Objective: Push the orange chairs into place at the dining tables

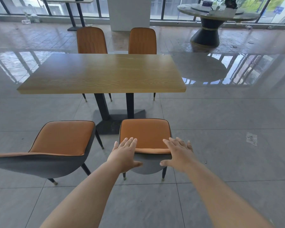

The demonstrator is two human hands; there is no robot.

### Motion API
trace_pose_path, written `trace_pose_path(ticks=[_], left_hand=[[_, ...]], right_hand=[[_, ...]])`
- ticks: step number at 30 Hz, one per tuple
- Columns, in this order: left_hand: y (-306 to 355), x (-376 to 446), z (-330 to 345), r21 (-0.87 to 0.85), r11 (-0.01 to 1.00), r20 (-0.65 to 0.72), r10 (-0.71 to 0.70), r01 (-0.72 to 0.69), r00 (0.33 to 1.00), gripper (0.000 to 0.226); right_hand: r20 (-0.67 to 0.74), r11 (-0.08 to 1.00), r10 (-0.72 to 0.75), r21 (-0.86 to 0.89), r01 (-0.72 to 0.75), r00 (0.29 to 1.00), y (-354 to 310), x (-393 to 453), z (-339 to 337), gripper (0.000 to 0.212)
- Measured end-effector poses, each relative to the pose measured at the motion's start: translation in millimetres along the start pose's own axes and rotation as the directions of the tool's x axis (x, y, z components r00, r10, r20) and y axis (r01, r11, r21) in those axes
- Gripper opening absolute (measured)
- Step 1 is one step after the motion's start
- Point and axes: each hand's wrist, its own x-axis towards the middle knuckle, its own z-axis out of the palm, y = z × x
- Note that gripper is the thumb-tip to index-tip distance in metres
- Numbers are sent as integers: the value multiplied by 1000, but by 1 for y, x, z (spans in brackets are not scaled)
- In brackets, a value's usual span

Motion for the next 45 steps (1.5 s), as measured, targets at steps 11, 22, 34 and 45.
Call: trace_pose_path(ticks=[11,22,34,45], left_hand=[[-1,5,10,-53,997,36,-53,55,998,47],[3,6,16,-38,999,17,-27,28,999,47],[9,10,18,-27,1000,38,-13,14,999,50],[7,8,8,-13,999,46,-30,31,999,46]], right_hand=[[19,999,44,0,-44,999,10,2,5,41],[-21,1000,6,-8,-6,1000,17,1,6,24],[-55,996,51,74,-47,997,29,1,18,40],[-82,991,36,129,-25,996,26,8,28,39]])
